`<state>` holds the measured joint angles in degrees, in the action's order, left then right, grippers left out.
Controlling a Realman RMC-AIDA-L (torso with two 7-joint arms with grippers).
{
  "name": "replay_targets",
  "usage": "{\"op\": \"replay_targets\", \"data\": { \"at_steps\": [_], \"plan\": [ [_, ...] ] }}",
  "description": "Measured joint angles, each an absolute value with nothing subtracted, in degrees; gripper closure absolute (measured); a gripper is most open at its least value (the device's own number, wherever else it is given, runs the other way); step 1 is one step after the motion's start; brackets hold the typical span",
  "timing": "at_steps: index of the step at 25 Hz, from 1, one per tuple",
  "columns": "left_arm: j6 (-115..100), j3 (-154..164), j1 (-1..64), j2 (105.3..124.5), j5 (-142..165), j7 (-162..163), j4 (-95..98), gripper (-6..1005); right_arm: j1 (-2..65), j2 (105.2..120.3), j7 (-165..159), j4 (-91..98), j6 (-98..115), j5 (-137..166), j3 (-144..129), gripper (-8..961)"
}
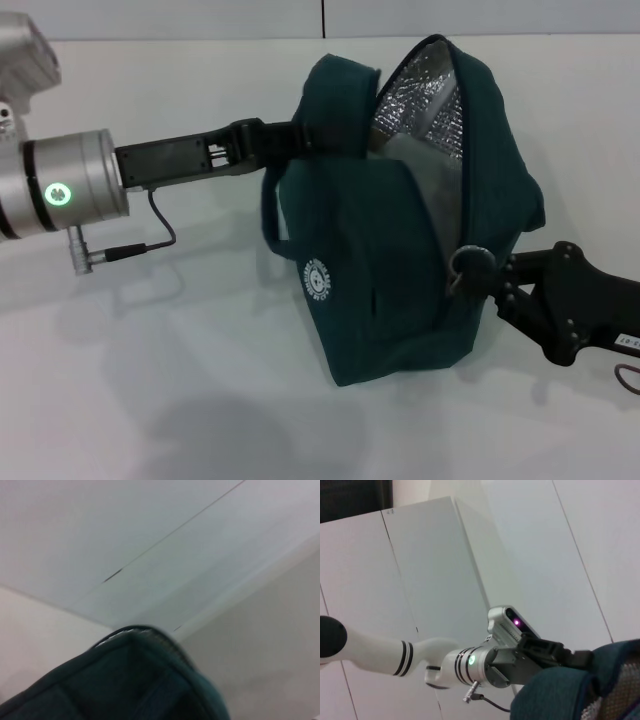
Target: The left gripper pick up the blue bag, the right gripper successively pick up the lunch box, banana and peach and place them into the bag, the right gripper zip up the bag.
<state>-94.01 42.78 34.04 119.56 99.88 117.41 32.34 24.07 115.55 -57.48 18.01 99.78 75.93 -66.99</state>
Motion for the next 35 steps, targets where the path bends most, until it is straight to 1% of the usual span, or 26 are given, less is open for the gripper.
{"op": "replay_targets", "data": {
  "at_steps": [5,15,21,22,23,24,29,35],
  "plan": [
    [-96.7,42.8,32.2,119.50,95.9,112.8,32.3,876,24.0,115.57,-56.7,17.9,100.4,74.7,-67.0,928],
    [-106.7,42.5,26.7,119.34,90.4,98.1,32.9,395,24.0,115.77,-54.2,17.8,101.9,68.4,-67.4,924],
    [-108.0,42.8,23.8,119.37,92.1,90.6,32.3,269,25.1,115.98,-53.4,17.7,102.8,62.4,-67.5,922],
    [-108.0,43.0,23.3,119.42,92.3,89.5,32.3,269,25.1,115.98,-53.4,17.7,102.8,62.4,-67.5,922],
    [-108.0,43.4,22.5,119.52,92.5,87.7,32.2,269,26.9,116.17,-53.6,17.7,102.2,61.4,-67.5,921],
    [-108.0,43.7,22.2,119.55,92.5,86.7,32.0,269,27.2,116.17,-53.7,17.6,102.1,61.4,-67.6,921],
    [-107.6,44.3,21.3,119.54,92.4,81.5,29.1,269,32.5,116.19,-53.8,14.8,101.3,61.5,-69.7,919],
    [-105.2,43.8,19.9,119.57,92.0,78.5,28.0,269,36.0,116.19,-53.9,14.2,100.6,61.4,-72.8,917]
  ]
}}
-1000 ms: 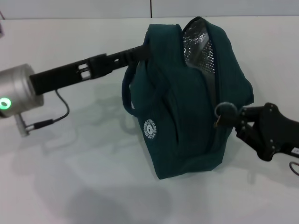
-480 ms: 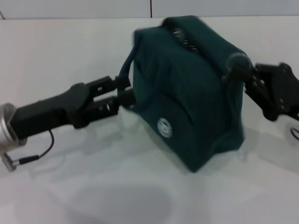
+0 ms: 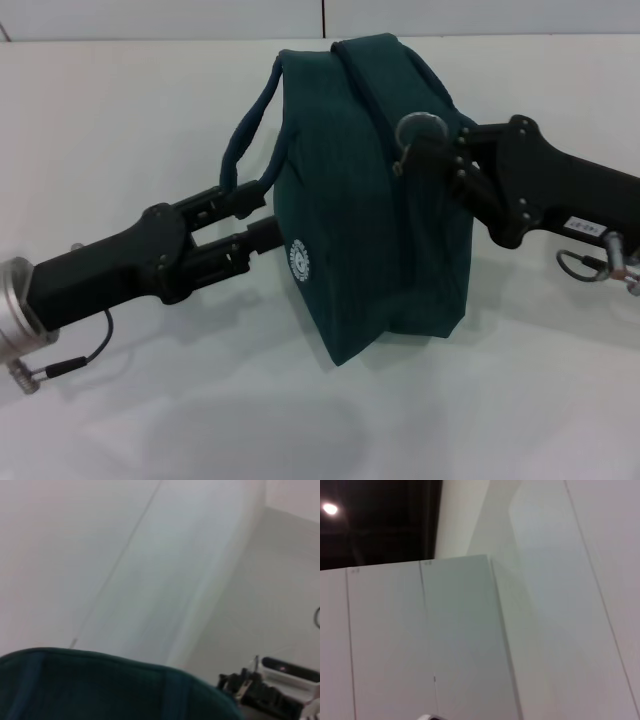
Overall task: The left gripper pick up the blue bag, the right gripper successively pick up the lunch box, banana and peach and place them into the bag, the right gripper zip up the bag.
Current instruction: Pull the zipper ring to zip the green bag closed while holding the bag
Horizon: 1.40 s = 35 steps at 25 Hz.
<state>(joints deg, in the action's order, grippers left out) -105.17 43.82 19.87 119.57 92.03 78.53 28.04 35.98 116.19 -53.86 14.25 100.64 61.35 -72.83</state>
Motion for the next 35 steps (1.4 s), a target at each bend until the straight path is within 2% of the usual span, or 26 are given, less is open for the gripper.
{"op": "replay_targets", "data": {
  "at_steps": [23,35],
  "plan": [
    [-103.3,43.9,20.5,119.66,92.0,74.5,25.5,271,41.1,116.19,-53.2,14.9,95.3,61.3,-73.6,908],
    [-96.2,44.0,25.2,119.86,91.9,72.7,20.9,286,41.8,116.19,-53.2,14.9,94.4,61.2,-73.6,904]
  ]
}}
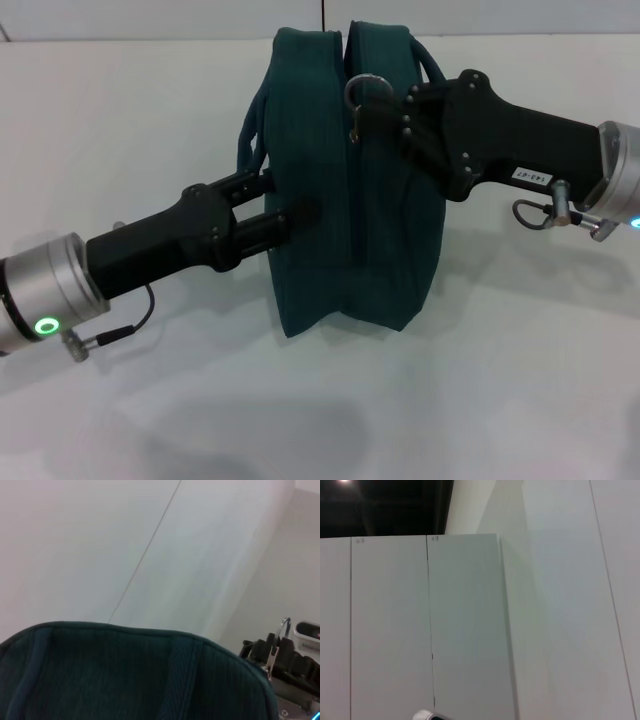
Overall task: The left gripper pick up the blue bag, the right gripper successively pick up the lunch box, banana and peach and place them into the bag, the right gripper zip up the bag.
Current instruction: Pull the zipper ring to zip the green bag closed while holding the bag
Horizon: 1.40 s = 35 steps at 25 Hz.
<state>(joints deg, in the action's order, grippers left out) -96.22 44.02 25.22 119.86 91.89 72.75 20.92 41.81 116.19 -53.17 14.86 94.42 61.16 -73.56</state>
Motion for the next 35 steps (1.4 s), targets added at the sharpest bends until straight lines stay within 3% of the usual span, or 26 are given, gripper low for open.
{"op": "replay_targets", "data": {
  "at_steps": [5,16,35],
  "plan": [
    [-96.6,44.2,25.6,119.88,91.8,70.6,20.8,292,41.5,116.19,-53.2,14.9,94.5,60.7,-73.6,902],
    [-96.8,44.4,26.6,119.87,92.2,69.6,20.5,721,41.1,116.19,-53.2,14.6,94.6,60.1,-73.6,898],
    [-98.5,51.6,27.4,119.53,92.4,68.8,21.1,938,39.7,116.19,-53.8,14.3,93.7,55.5,-73.5,891]
  ]
}}
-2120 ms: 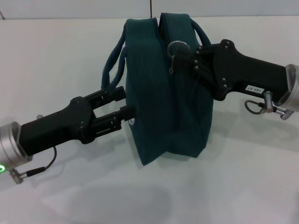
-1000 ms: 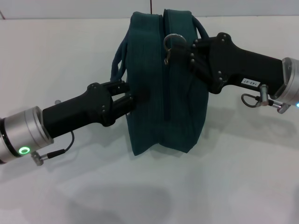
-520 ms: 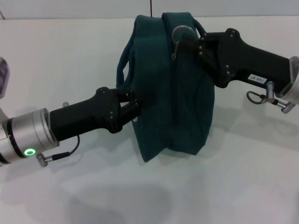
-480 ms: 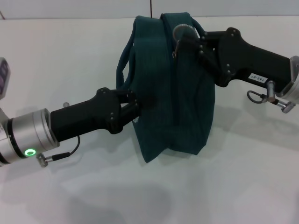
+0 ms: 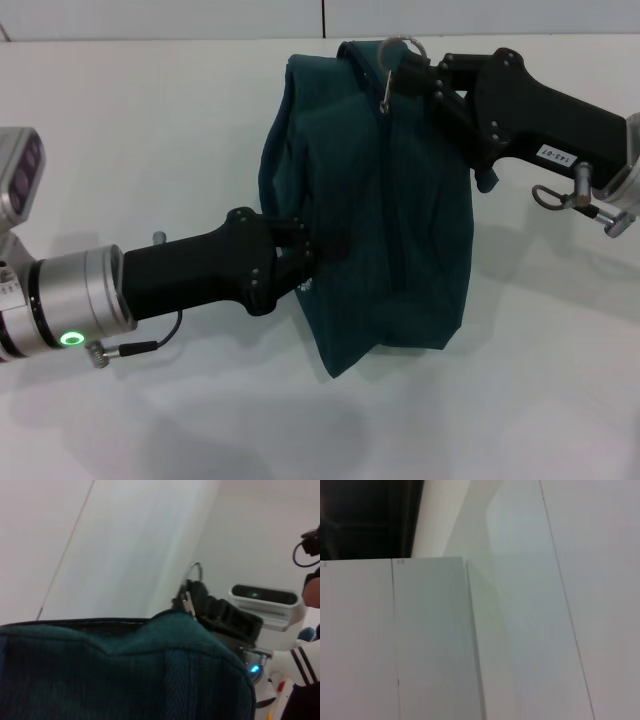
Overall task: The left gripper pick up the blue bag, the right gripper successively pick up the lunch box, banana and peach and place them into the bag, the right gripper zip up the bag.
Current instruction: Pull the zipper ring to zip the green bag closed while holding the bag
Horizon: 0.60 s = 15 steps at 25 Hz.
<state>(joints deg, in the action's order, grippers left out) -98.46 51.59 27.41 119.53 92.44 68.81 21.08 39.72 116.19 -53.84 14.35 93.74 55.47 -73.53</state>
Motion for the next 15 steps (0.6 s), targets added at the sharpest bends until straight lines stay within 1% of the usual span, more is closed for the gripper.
{"op": "replay_targets", "data": {
  "at_steps": [15],
  "plan": [
    [-99.9,54.5,27.8,119.34,92.6,67.3,21.1,941,38.9,116.19,-56.1,14.7,91.7,55.4,-73.3,885]
  ]
}}
